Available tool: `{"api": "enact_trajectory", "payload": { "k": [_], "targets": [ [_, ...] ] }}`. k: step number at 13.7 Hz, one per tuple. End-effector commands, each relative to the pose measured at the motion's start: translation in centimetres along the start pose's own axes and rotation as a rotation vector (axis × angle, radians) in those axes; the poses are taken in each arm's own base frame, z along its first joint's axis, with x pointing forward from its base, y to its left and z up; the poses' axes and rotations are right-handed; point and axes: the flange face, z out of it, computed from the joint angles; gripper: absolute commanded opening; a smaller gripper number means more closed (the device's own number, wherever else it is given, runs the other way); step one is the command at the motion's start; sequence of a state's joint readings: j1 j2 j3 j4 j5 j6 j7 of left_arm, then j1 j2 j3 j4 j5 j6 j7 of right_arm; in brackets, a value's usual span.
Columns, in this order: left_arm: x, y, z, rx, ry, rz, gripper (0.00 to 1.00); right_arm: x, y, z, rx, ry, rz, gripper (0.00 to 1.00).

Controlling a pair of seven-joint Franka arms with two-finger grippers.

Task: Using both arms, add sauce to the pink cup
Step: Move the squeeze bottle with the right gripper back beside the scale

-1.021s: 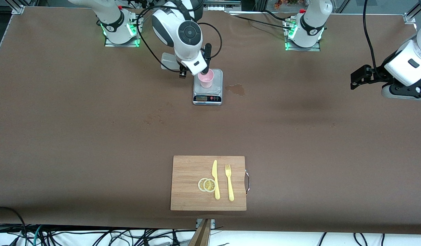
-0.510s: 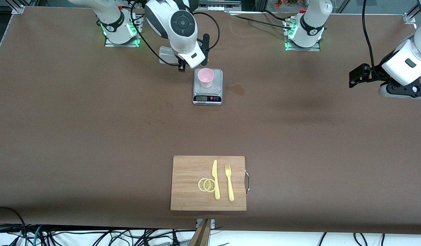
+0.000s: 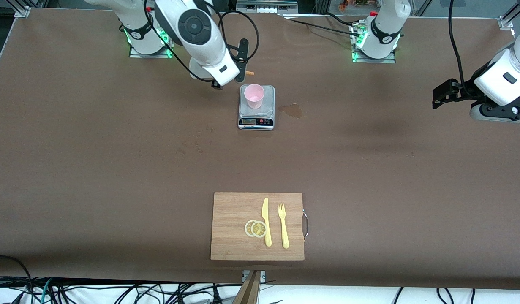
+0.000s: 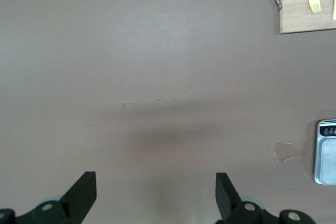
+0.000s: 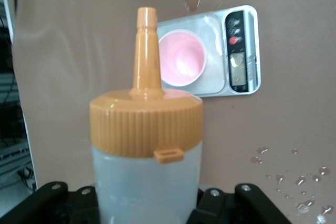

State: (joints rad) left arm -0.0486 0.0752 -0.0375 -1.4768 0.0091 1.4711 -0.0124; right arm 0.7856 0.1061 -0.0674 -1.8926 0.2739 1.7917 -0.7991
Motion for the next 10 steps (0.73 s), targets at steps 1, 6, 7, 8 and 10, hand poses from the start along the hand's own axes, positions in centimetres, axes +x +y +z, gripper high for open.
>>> {"api": "enact_trajectory", "payload": {
  "k": [1, 6, 7, 8, 10],
  "targets": [
    [-0.3, 0.0, -1.9, -0.022, 0.027, -0.002, 1.0, -2.7, 2.3, -5.0, 0.039, 0.15, -0.017, 0.16],
    [-0.3, 0.7, -2.1, -0.029, 0.028, 0.01, 1.0, -12.9, 10.3, -13.0, 0.073, 0.42, -0.017, 0.16],
    [-0.4, 0.9, -2.1, -0.029, 0.027, 0.014, 1.0, -15.6, 12.2, -14.0, 0.066, 0.487, -0.028, 0.16],
    [-0.4, 1.1, -2.1, -0.03, 0.027, 0.019, 1.0, -18.2, 13.9, -14.8, 0.054, 0.542, -0.049, 0.16],
    [-0.6, 2.5, -2.1, -0.028, 0.024, 0.042, 1.0, -23.8, 16.9, -16.1, 0.034, 0.669, -0.099, 0.16]
  ]
}}
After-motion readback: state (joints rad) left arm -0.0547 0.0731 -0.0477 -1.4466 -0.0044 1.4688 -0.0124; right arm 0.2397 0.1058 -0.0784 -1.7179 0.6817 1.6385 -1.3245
